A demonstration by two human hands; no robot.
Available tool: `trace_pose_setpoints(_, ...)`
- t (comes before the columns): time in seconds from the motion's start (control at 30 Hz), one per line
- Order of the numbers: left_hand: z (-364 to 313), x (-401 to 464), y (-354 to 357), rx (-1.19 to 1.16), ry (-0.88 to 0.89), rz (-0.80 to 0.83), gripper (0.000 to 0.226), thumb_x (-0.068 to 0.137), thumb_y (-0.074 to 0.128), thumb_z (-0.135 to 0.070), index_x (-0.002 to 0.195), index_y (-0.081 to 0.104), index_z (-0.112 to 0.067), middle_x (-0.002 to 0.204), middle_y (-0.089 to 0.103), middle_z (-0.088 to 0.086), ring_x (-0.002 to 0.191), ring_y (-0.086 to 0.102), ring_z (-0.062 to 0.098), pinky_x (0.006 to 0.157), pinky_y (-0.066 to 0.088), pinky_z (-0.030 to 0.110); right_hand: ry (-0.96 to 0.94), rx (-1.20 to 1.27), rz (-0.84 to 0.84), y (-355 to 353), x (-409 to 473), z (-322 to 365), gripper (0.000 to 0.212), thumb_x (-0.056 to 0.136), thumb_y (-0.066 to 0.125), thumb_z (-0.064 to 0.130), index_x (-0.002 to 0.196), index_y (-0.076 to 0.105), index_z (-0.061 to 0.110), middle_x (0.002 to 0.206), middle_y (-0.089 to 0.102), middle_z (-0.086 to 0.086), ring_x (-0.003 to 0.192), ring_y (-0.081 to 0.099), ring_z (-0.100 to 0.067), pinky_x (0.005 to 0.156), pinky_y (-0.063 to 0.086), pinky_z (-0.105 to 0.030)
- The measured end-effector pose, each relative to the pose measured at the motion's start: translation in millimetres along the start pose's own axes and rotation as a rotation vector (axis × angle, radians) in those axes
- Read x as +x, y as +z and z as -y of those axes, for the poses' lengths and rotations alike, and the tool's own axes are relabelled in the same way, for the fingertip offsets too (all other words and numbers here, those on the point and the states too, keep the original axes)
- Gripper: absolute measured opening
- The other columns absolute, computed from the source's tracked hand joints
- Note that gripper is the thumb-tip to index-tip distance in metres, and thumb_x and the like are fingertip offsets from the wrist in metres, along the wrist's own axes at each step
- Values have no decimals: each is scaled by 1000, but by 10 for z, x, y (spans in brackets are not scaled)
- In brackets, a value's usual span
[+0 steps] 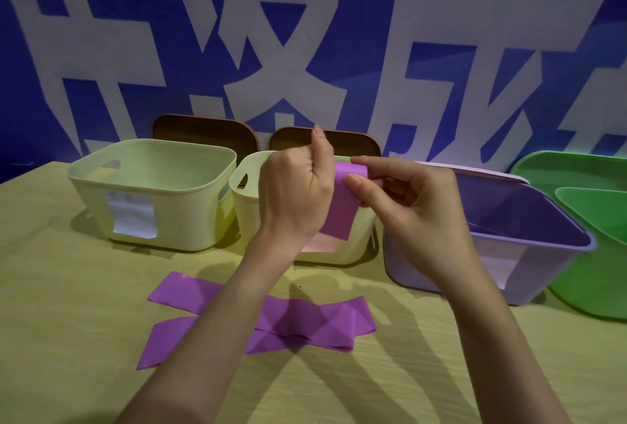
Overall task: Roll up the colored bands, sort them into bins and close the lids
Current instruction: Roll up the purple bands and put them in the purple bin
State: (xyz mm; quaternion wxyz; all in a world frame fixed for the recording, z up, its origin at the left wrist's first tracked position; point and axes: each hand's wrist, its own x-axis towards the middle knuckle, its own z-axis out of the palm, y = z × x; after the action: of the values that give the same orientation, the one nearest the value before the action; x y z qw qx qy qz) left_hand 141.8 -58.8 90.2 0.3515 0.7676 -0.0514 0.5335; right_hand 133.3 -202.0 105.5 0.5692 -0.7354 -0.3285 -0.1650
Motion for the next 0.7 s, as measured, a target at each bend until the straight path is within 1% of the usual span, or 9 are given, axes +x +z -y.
trace_pose_setpoints(0.07,0,15,-4,-61,-56,46,50,99,31,-36,57,54,-20,48,49,-11,50,56,6,43,36,10,-8,7,19,0,-1,6,36,80,75,20,115,68,15,89,71,2,82,68,-14,76,58,-27)
trace_pose_setpoints(0.13,-2,16,-10,-128,-128,82,48,97,33,-36,56,54,-22,51,52,-7,54,59,6,43,36,10,-53,-16,31,20,-3,15,40,78,78,16,116,66,16,97,69,2,83,67,-12,75,55,-20)
trace_pose_setpoints(0.23,10,22,-26,-190,-202,86,49,100,39,-31,53,51,-27,44,48,-11,49,54,2,43,33,8,-106,-28,4,44,-9,8,34,79,77,9,112,68,13,98,70,2,82,67,-12,75,54,-18)
trace_pose_setpoints(0.33,15,29,-24,-197,-229,88,52,101,41,-29,50,49,-26,41,47,-14,46,52,4,43,31,10,-101,-40,-18,45,-9,2,33,80,75,8,113,69,14,96,71,4,84,68,-9,77,55,-18)
trace_pose_setpoints(0.4,-5,13,-17,-182,-201,72,52,101,41,-31,49,47,-28,40,44,-13,45,51,3,43,30,9,-90,-42,-36,45,-6,-7,34,81,74,6,114,69,12,95,71,5,83,68,-7,78,55,-19)
trace_pose_setpoints(0.47,-33,-3,-18,-149,-149,59,49,99,38,-38,51,45,-30,42,42,-13,47,52,2,44,31,8,-59,-37,-60,44,3,-20,34,82,73,6,115,68,10,92,71,5,83,67,-6,77,54,-17)
trace_pose_setpoints(0.57,-40,-2,-20,-74,-23,47,44,98,31,-47,63,47,-26,50,43,-15,49,50,5,47,31,10,-10,2,-95,33,14,-36,33,82,73,8,115,68,9,89,72,4,82,69,-10,77,54,-16)
trace_pose_setpoints(0.63,-23,6,-18,-12,64,42,41,98,31,-44,71,51,-21,55,41,-18,48,46,3,48,29,10,16,32,-99,23,10,-28,32,83,72,9,115,68,10,88,73,-2,83,69,-16,78,57,-22)
trace_pose_setpoints(0.7,-3,4,-14,10,101,27,39,99,32,-38,71,53,-21,54,38,-19,47,44,0,47,29,9,19,33,-74,20,4,-7,31,84,71,11,115,68,10,86,73,-6,83,68,-19,77,57,-25)
